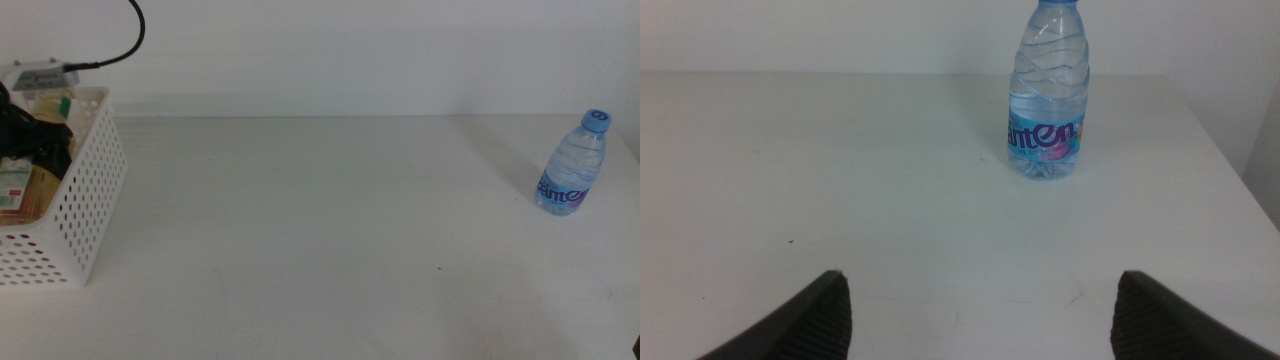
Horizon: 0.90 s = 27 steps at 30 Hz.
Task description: Use arms to grab the bottles and put them into the dustbin to the left of the table.
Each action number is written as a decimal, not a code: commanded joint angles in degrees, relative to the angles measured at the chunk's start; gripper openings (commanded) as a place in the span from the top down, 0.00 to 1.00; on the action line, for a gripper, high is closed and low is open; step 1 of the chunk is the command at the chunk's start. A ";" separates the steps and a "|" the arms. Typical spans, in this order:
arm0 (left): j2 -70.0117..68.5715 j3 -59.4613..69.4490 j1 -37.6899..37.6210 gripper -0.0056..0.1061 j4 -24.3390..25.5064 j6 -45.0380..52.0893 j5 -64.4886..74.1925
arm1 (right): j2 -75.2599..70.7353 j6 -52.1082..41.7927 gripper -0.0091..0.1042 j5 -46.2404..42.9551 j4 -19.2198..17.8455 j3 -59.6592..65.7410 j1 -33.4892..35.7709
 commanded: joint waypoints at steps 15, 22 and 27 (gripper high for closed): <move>1.13 -2.48 -0.14 0.68 -2.47 0.14 3.47 | -1.57 -0.72 0.32 -4.03 -0.60 -0.47 -0.25; 1.17 -2.48 -0.14 0.18 -2.05 0.18 2.37 | -1.57 -0.72 0.32 -4.03 -0.60 -0.47 -0.25; -0.60 -2.48 -0.14 0.14 -2.28 0.18 1.38 | -1.57 -0.72 0.32 -4.03 -0.60 -0.47 -0.25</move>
